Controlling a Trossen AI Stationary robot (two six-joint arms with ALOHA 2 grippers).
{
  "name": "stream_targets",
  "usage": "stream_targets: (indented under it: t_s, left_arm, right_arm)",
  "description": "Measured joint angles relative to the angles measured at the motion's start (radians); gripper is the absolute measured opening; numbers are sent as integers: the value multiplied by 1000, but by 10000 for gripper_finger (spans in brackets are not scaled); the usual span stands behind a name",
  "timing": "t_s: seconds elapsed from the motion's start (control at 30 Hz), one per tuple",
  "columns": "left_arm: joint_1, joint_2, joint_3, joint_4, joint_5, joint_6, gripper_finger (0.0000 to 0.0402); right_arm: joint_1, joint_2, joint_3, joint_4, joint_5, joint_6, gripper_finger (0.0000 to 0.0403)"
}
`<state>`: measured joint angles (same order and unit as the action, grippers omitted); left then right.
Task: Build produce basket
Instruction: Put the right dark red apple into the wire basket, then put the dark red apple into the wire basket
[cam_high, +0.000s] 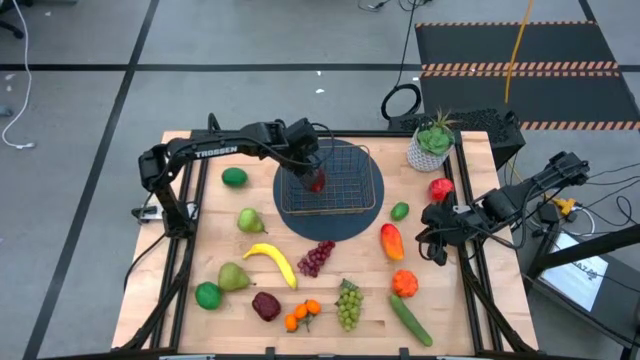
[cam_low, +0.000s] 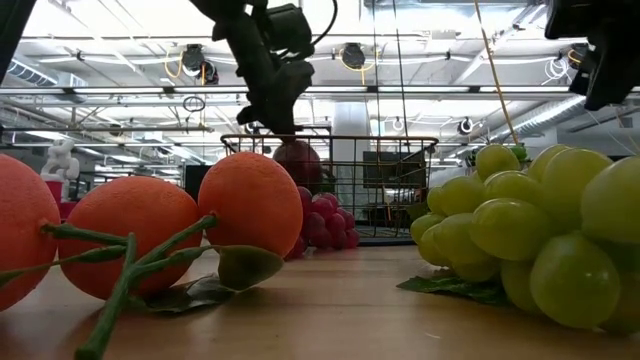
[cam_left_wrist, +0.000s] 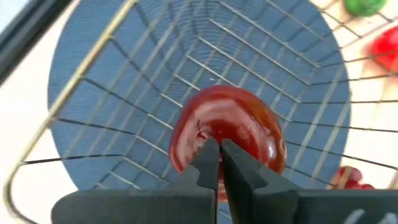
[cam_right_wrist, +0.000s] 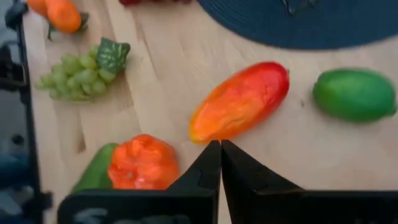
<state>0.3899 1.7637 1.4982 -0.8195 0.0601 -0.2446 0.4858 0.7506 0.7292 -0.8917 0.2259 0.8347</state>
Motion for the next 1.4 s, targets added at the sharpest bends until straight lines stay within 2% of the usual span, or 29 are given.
stream_targets:
  t_s: [0.3, 0.4, 0.63, 0.9, 1.2, 1.4]
  left_arm:
    - [36, 0, 0, -82, 0, -27, 7]
    - [36, 0, 0, -100, 0, -45, 22]
    - [34, 0, 0, -96, -51, -45, 59]
    - [38, -9, 1, -97, -57, -110, 61]
    - [-39, -146, 15, -116, -52, -117, 60]
    - [-154, -266, 16, -253, -54, -147, 60]
  right_arm:
    - [-2, -22, 0, 42, 91, -216, 8]
    - [-2, -21, 0, 54, 91, -252, 8]
    - [-2, -21, 0, 55, 88, -254, 8]
    - [-2, -21, 0, 57, 87, -246, 8]
    - [-2, -21, 0, 57, 87, -252, 8]
    - [-2, -21, 0, 58, 86, -252, 8]
